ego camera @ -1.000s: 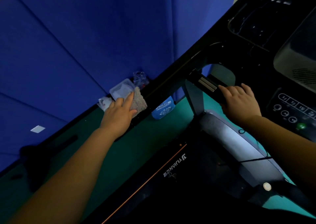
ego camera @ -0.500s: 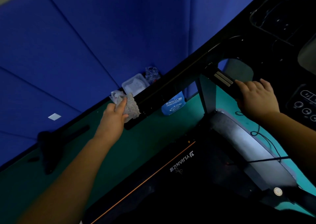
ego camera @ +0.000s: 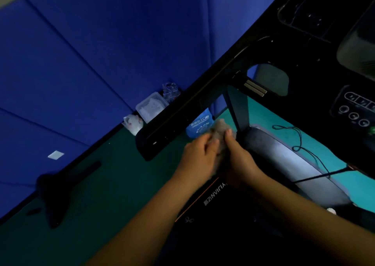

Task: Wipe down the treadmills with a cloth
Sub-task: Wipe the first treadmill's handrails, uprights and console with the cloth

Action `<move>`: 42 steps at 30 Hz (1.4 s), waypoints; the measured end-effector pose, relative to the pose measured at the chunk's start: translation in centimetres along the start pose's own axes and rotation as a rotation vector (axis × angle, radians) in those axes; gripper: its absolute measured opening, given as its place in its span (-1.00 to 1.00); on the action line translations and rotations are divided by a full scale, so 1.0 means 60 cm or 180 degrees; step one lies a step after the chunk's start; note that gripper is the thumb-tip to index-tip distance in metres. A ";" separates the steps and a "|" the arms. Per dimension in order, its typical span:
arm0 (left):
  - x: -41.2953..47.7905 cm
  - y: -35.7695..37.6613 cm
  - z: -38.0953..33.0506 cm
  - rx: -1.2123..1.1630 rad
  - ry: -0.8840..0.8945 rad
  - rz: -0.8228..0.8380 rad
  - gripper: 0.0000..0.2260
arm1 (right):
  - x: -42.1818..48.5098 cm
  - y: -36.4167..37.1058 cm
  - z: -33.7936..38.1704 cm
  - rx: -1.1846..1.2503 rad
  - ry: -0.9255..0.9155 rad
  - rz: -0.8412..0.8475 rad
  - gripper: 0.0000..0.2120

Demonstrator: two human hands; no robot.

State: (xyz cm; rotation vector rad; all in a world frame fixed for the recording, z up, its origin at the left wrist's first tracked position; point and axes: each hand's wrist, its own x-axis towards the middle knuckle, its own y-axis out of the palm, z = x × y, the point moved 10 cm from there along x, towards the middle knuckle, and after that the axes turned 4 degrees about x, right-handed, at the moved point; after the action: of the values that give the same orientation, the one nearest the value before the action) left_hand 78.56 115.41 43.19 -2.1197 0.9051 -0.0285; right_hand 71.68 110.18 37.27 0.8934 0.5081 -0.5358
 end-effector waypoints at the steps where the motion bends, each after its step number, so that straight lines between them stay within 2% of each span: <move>1: 0.004 0.010 0.000 0.0179 0.0188 0.0225 -0.59 | 0.005 -0.002 -0.008 0.0137 -0.0021 -0.0040 -0.56; 3: 0.015 -0.024 0.014 0.0297 0.0384 0.0141 -0.56 | 0.016 -0.007 -0.012 0.0238 -0.0261 -0.0204 -0.61; 6: 0.023 -0.144 0.057 0.0590 0.0590 -0.0711 -0.71 | 0.040 -0.015 -0.023 0.0228 -0.0636 -0.0532 -0.62; 8: 0.033 -0.207 0.112 0.0878 0.0398 -0.0959 -0.68 | 0.061 -0.014 -0.046 0.0348 -0.0795 -0.0776 -0.58; 10: 0.053 -0.223 0.166 0.1048 0.0172 -0.0583 -0.64 | 0.086 -0.006 -0.080 0.0543 -0.0965 -0.1007 -0.58; 12: 0.064 -0.215 0.198 0.1034 0.0156 -0.0060 -0.71 | 0.102 0.006 -0.113 0.0419 -0.1168 -0.1430 -0.60; 15: 0.074 -0.221 0.208 0.1013 0.0257 0.0152 -0.71 | 0.090 0.057 -0.133 -0.0007 -0.1818 -0.2098 -0.65; 17: 0.080 -0.231 0.207 0.1026 0.0240 0.0107 -0.70 | 0.087 0.120 -0.131 0.0037 -0.2354 -0.2069 -0.61; 20: 0.081 -0.233 0.203 0.1152 0.0362 0.0010 -0.71 | 0.103 0.193 -0.125 -0.0104 -0.2713 -0.2032 -0.52; 26: 0.073 -0.228 0.198 0.1374 0.0615 -0.0158 -0.72 | 0.121 0.183 -0.126 -0.0295 -0.3138 -0.2355 -0.50; 28: 0.069 -0.229 0.197 0.1336 0.0578 -0.0214 -0.73 | 0.139 0.162 -0.134 -0.0438 -0.2933 -0.2466 -0.49; 31: 0.064 -0.227 0.193 0.1302 0.0564 -0.0172 -0.78 | 0.185 0.062 -0.186 0.0278 -0.1626 -0.2660 -0.73; 32: 0.063 -0.225 0.191 0.1293 0.0587 -0.0119 -0.83 | 0.181 0.033 -0.200 0.0452 -0.1349 -0.2802 -0.74; 33: 0.064 -0.223 0.190 0.1301 0.0622 -0.0069 -0.87 | 0.167 0.015 -0.198 0.0409 -0.1377 -0.2930 -0.72; 35: 0.067 -0.224 0.188 0.1330 0.0691 -0.0062 -0.89 | 0.129 0.015 -0.162 0.0203 -0.1879 -0.3075 -0.71; 38: 0.070 -0.226 0.183 0.1284 0.0708 -0.0147 -0.72 | 0.104 0.077 -0.091 -0.0057 -0.2732 -0.2750 -0.74; 40: 0.069 -0.223 0.181 0.1366 0.0720 -0.0138 -0.52 | 0.107 0.130 -0.047 -0.0737 -0.3017 -0.2484 -0.65; 42: 0.069 -0.219 0.180 0.1467 0.0824 -0.0098 -0.46 | 0.123 0.145 -0.030 -0.1131 -0.3139 -0.2472 -0.57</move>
State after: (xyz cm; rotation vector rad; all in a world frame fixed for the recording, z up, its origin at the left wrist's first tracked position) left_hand 92.80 125.59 43.93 -1.7193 0.9111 -0.4910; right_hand 82.38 114.49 36.85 -0.0125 0.0025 -1.4350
